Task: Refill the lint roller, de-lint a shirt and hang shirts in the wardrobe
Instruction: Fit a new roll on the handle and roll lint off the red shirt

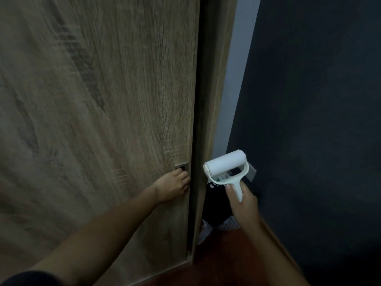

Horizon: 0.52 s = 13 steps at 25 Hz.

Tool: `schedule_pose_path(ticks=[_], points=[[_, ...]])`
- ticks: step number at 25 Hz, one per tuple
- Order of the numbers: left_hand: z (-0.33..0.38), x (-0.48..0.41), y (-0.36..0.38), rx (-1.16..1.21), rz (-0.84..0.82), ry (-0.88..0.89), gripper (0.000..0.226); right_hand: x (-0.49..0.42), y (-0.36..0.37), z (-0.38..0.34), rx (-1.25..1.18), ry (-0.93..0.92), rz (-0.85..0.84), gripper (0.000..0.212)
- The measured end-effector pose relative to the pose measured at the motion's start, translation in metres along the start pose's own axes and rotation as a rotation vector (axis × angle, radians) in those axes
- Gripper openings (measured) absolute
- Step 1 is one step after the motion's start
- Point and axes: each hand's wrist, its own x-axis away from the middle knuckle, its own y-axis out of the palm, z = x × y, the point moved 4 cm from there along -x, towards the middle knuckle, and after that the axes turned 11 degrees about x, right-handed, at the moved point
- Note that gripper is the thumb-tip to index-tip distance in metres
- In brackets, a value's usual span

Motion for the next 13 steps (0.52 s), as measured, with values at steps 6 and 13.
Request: schedule_pose_path(ticks=[6,13], points=[[-0.011,0.086,0.002,-0.037,-0.052,0.0,0.02,0.028,0.046,-0.057,-0.043,-0.068,0.003,0.008],[-0.027,0.212,0.009,-0.069,-0.201,-0.073,0.044,0.091,0.124,-0.11,-0.116,-0.108,-0.056,0.009]])
